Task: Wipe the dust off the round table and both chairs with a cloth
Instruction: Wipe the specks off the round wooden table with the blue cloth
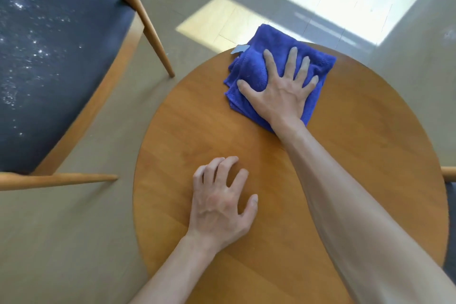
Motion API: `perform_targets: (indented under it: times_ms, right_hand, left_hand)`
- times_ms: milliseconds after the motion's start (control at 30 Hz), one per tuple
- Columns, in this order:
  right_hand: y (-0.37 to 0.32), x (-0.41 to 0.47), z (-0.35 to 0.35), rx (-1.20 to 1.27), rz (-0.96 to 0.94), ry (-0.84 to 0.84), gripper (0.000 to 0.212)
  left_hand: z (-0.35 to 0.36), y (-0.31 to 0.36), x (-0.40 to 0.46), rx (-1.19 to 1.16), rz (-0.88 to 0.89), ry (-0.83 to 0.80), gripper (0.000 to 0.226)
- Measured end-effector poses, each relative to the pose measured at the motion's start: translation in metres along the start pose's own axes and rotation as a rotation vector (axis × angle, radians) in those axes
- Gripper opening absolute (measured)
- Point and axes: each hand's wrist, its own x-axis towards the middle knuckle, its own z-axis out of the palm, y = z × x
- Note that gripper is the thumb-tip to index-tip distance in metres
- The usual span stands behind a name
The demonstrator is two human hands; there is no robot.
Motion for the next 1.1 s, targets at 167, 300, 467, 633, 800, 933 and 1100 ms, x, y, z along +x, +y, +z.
perform_targets:
  times_ms: [167,300,467,633,800,933,1100]
  right_hand:
    - [-0.039,-0.01,0.007,0.004,-0.074,-0.005,0.085]
    - [-0.073,-0.027,0.012,-0.01,-0.126,-0.015,0.084]
    - [-0.115,-0.067,0.018,-0.017,-0.244,-0.017,0.079]
    - [-0.14,-0.119,0.023,0.056,-0.347,0.011,0.068]
    - [-0.141,-0.185,0.032,0.116,-0.477,0.041,0.061]
    - [-0.123,-0.235,0.034,0.152,-0.571,0.028,0.057]
    - [-0.081,-0.279,0.028,0.173,-0.637,-0.006,0.051]
  left_hand:
    - [-0.027,-0.042,-0.004,-0.007,-0.164,0.038,0.038]
    - [-0.05,-0.076,-0.014,-0.081,-0.386,0.113,0.044]
    - [-0.071,-0.106,-0.019,-0.235,-0.609,0.2,0.05]
    - [-0.086,-0.122,-0.017,-0.383,-0.794,0.308,0.044]
    - [-0.098,-0.123,-0.023,-0.401,-0.83,0.328,0.046]
    - [-0.105,-0.112,-0.031,-0.374,-0.819,0.313,0.047]
    - [-0.113,-0.092,-0.037,-0.349,-0.769,0.272,0.048]
